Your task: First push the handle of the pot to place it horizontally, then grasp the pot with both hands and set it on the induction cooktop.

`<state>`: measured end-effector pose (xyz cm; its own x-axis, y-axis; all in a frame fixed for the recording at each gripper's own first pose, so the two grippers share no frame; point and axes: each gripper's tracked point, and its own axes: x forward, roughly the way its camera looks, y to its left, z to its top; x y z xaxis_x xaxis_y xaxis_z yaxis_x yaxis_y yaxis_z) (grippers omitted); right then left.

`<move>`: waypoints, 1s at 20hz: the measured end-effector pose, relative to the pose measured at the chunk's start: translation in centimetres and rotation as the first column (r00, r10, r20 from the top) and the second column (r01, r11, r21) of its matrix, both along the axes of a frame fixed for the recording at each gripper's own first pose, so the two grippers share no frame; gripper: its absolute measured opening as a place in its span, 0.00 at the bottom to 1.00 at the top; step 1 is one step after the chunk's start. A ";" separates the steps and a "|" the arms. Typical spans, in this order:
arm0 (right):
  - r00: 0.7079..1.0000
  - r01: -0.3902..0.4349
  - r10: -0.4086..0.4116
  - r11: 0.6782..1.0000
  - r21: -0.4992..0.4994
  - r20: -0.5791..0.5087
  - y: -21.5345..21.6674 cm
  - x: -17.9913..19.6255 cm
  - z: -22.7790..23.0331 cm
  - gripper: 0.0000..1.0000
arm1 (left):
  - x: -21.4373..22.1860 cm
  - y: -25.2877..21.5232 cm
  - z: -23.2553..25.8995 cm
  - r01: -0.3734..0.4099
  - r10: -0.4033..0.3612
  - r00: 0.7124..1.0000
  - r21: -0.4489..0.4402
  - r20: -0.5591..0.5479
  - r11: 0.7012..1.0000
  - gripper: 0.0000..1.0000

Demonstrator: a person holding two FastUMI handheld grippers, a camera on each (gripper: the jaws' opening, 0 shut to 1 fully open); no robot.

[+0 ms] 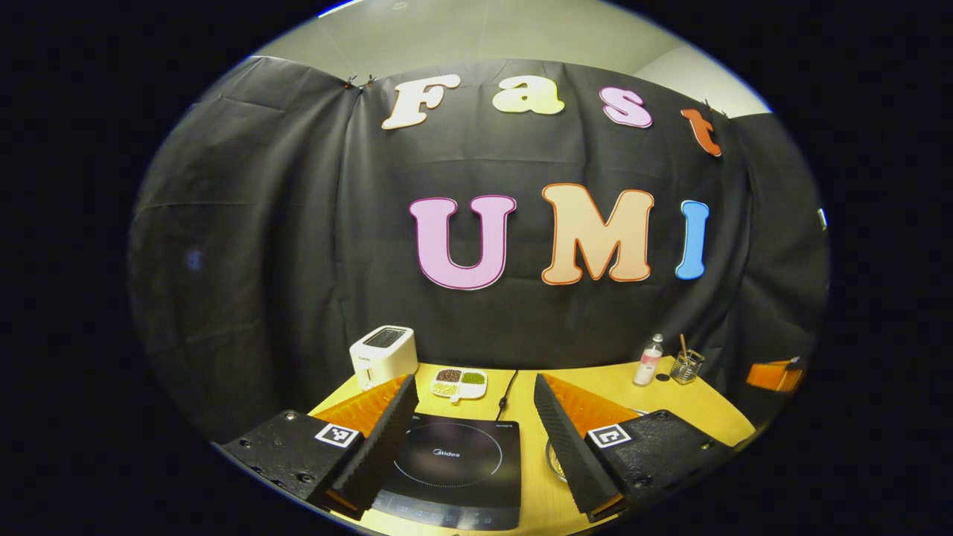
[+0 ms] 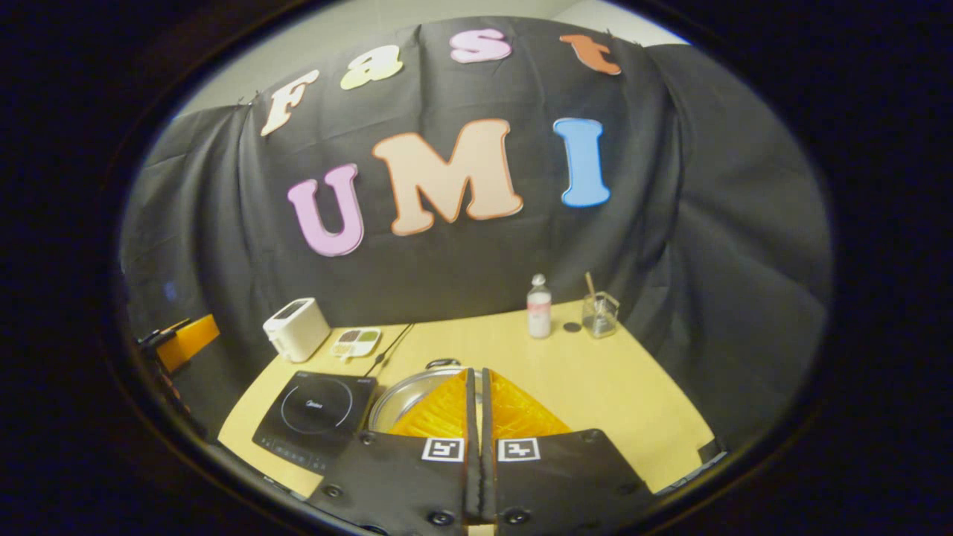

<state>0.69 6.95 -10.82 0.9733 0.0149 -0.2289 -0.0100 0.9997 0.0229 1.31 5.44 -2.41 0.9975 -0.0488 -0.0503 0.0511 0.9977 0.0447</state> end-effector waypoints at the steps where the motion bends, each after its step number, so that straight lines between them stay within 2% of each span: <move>1: 0.999 -0.020 0.020 1.000 0.012 -0.031 0.6 0.0 -1.1 0.02 | 0.0 0.2 0.0 -0.007 0.007 1.000 0.002 -0.001 1.000 0.92; 2: 0.997 -0.038 0.040 0.999 0.026 -0.061 1.3 0.1 -2.1 0.00 | -0.1 0.4 0.0 -0.013 0.013 1.000 0.006 -0.002 1.000 0.96; 3: 0.994 -0.061 0.064 0.997 0.040 -0.086 2.0 0.2 -3.0 0.02 | -0.1 0.7 0.0 -0.019 0.019 1.000 0.009 -0.003 1.000 0.96; 4: 0.990 -0.086 0.091 0.995 0.052 -0.110 2.7 0.2 -3.8 0.00 | -0.1 0.9 -0.2 -0.026 0.026 1.000 0.013 -0.004 1.000 0.96; 6: 0.977 -0.139 0.148 0.988 0.072 -0.155 4.0 0.2 -5.3 0.03 | -0.2 1.3 -0.2 -0.040 0.040 0.999 0.017 -0.008 0.999 0.96; 10: 0.932 -0.218 0.249 0.966 0.142 -0.262 6.5 -0.3 -8.4 0.07 | -0.3 1.6 -0.2 -0.052 0.052 0.999 0.018 -0.009 0.999 0.96; 12: 0.895 -0.241 0.294 0.952 0.191 -0.336 7.5 -0.6 -10.5 0.00 | -0.3 1.7 -0.5 -0.055 0.056 0.998 0.017 -0.012 0.998 0.96; 14: 0.848 -0.255 0.351 0.927 0.274 -0.398 8.8 -1.3 -12.6 0.03 | -0.6 2.1 -0.4 -0.063 0.063 0.998 0.024 -0.016 0.998 0.96; 17: 0.770 -0.222 0.421 0.881 0.418 -0.479 10.2 -2.1 -15.4 0.03 | -1.0 2.5 -0.2 -0.070 0.070 0.997 0.036 -0.011 0.997 0.96; 19: 0.734 -0.201 0.467 0.843 0.499 -0.493 10.9 -2.2 -16.4 0.00 | -1.0 2.8 -0.1 -0.077 0.078 0.997 0.041 -0.007 0.996 0.92; 20: 0.722 -0.194 0.481 0.831 0.521 -0.498 11.0 -2.3 -16.9 0.00 | -1.2 3.0 -0.2 -0.082 0.083 0.997 0.043 -0.009 0.996 0.96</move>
<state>-1.57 17.97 -27.71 0.5473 0.5441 -0.6359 -0.1856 0.8198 0.5418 0.15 8.43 -2.61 0.9975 0.0360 -0.0610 -0.0306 0.9957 0.0873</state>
